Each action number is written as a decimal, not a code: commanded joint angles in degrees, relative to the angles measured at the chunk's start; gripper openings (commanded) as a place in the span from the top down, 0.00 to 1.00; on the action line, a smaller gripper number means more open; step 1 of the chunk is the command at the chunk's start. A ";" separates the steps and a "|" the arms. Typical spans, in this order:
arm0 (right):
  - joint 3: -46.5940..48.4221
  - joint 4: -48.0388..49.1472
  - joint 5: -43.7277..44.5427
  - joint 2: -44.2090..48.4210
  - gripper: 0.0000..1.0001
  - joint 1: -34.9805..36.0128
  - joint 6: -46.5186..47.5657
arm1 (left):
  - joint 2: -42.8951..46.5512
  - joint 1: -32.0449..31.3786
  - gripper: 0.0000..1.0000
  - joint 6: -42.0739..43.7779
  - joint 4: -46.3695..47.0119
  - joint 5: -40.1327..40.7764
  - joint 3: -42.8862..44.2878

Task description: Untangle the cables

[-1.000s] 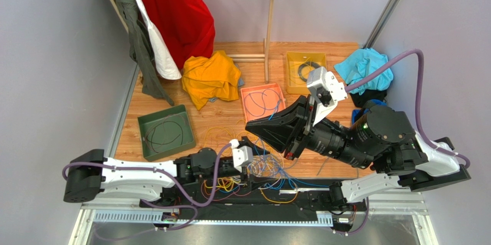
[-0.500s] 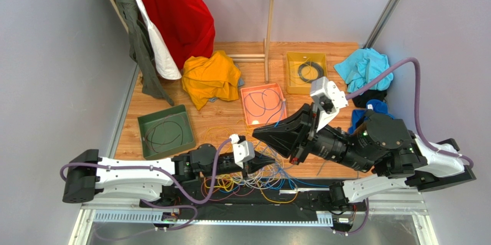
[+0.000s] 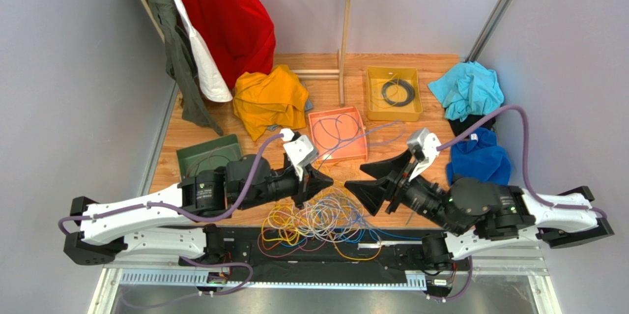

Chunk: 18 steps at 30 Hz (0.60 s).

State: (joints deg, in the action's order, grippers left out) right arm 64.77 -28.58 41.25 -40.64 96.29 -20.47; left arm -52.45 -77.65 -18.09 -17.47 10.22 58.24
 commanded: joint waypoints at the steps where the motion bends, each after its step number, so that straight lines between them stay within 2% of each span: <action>1: -9.64 0.63 9.53 5.04 0.36 0.13 -7.47 | -4.33 0.57 1.00 -6.17 -20.22 0.94 6.88; 6: -19.05 -0.25 11.31 11.11 0.31 0.04 -15.81 | -8.19 4.77 1.00 -5.56 -31.99 5.33 17.86; 12: -25.39 -0.08 7.18 12.61 0.30 0.04 -19.17 | -13.73 13.91 1.00 -2.23 -38.33 3.06 30.87; 15: -26.97 0.19 5.60 11.99 0.32 0.12 -19.78 | -19.69 18.22 1.00 -0.03 -41.05 1.30 40.17; 16: -27.94 1.23 4.89 11.82 0.33 0.13 -19.52 | -23.54 19.10 1.00 0.59 -43.41 0.77 46.99; 18: -29.00 2.03 3.40 11.29 0.35 0.13 -19.69 | -27.95 21.21 1.00 2.61 -46.14 0.59 55.01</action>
State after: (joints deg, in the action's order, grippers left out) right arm 37.45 -29.76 47.05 -28.82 96.29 -37.63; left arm -72.38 -59.79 -20.08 -57.21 12.49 99.63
